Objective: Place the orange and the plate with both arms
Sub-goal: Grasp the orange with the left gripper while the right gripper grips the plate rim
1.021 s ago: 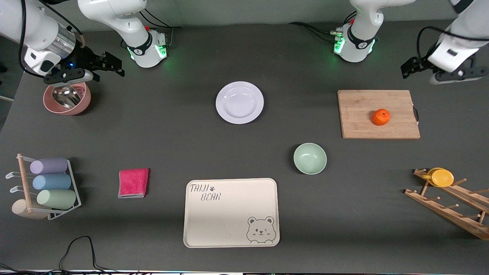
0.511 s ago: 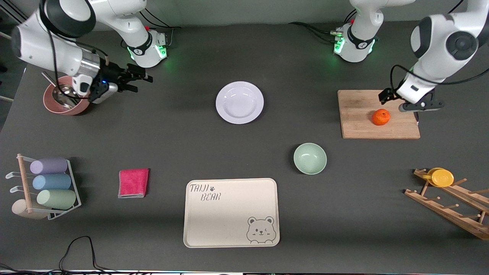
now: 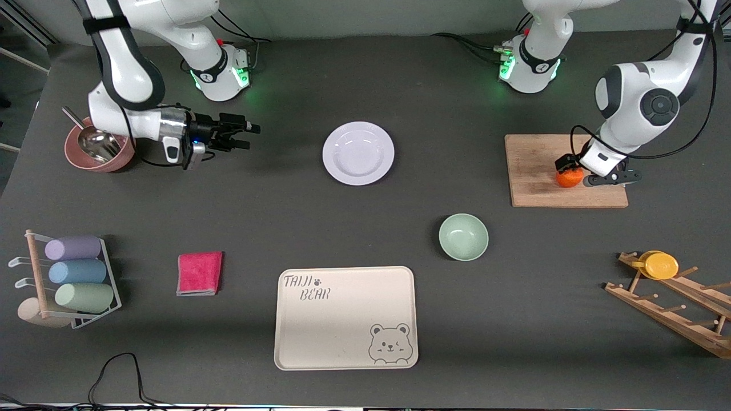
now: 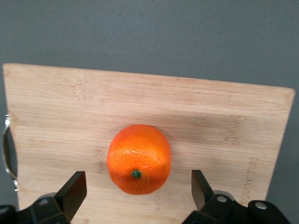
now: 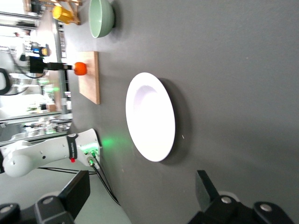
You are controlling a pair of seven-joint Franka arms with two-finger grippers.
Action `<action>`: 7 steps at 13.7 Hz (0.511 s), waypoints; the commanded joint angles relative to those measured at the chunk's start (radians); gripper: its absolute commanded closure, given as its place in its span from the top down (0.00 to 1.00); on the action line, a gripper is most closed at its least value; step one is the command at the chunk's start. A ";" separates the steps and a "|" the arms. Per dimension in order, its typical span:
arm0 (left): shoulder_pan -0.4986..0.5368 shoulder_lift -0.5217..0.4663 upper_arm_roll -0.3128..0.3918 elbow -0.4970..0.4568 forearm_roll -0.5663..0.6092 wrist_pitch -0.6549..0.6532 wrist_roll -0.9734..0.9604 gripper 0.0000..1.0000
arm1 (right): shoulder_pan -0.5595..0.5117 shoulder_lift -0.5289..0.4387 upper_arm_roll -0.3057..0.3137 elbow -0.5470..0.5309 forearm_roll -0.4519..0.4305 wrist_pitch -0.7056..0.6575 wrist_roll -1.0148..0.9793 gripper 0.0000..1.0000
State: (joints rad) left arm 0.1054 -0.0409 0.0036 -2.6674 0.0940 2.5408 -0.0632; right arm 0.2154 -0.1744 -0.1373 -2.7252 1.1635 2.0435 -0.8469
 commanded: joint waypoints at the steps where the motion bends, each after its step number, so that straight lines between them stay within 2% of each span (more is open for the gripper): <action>1: 0.014 0.033 -0.005 -0.032 -0.005 0.088 -0.006 1.00 | 0.004 0.194 -0.004 0.015 0.166 0.004 -0.257 1.00; 3: 0.014 0.076 -0.005 -0.057 -0.005 0.180 -0.006 1.00 | 0.004 0.304 -0.004 0.016 0.269 -0.005 -0.403 1.00; 5: 0.014 0.107 -0.005 -0.060 -0.005 0.219 -0.006 1.00 | 0.004 0.387 -0.004 0.021 0.346 -0.028 -0.492 1.00; 7: 0.014 0.110 -0.005 -0.060 -0.005 0.220 -0.006 1.00 | 0.002 0.436 -0.005 0.024 0.366 -0.074 -0.500 1.00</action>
State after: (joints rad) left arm 0.1137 0.0735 0.0035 -2.7171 0.0940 2.7438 -0.0632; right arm 0.2153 0.2078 -0.1372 -2.7257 1.4885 2.0116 -1.3094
